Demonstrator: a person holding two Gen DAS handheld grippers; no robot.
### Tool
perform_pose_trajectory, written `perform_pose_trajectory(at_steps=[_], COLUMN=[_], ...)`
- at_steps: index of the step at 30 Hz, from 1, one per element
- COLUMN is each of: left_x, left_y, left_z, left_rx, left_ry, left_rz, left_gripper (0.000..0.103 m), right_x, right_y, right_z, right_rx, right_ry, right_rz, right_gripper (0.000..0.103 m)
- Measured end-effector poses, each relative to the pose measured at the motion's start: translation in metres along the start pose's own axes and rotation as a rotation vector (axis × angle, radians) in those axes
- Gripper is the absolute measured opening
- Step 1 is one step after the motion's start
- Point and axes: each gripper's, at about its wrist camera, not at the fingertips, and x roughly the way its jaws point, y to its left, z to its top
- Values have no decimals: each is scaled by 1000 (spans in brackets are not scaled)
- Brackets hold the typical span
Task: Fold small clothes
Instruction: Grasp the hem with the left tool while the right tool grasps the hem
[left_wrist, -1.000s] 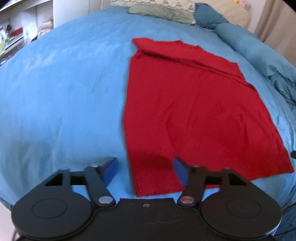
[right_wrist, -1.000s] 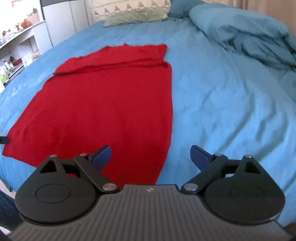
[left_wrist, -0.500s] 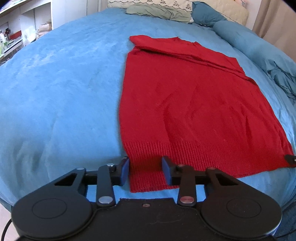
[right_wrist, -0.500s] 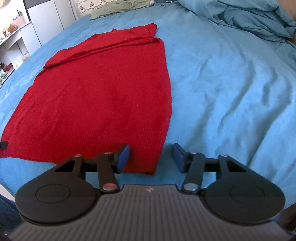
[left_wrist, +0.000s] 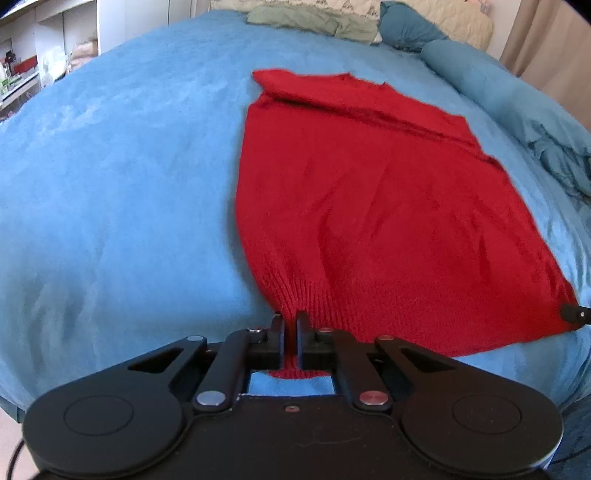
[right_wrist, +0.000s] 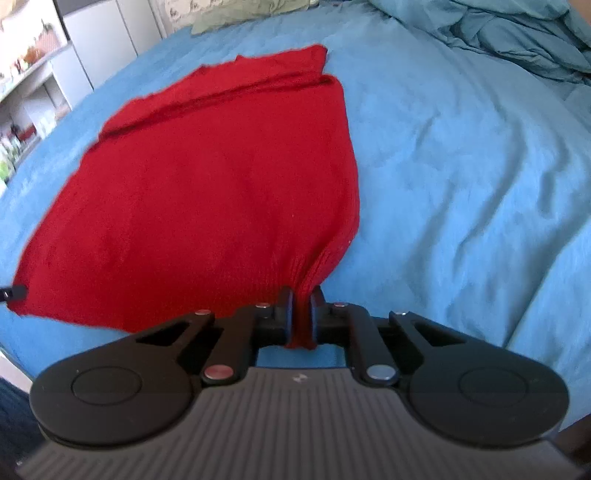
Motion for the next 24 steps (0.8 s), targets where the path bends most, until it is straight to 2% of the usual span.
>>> perform_pose_trajectory(at_steps=[6, 9, 13, 18, 21, 24], left_x=[-43, -59, -59, -14, 39, 103], left_y=[0, -1, -12, -24, -24, -20], left_z=[31, 69, 147, 257, 312, 348], left_rx=[-46, -88, -89, -102, -125, -166], left_ry=[-122, -219, -328, -381, -375, -332], left_rz=[-69, -111, -101, -43, -1, 32], left_gripper=[5, 5, 5, 5, 5, 5], right_x=[-30, -43, -44, -4, 44, 106], right_y=[-3, -2, 1, 7, 12, 12], right_z=[32, 70, 146, 256, 318, 367], right_rx=[42, 62, 92, 101, 89, 80], right_ry=[-86, -137, -208, -247, -230, -202], right_rz=[86, 129, 172, 184, 151, 91], right_gripper=[23, 23, 23, 23, 23, 23])
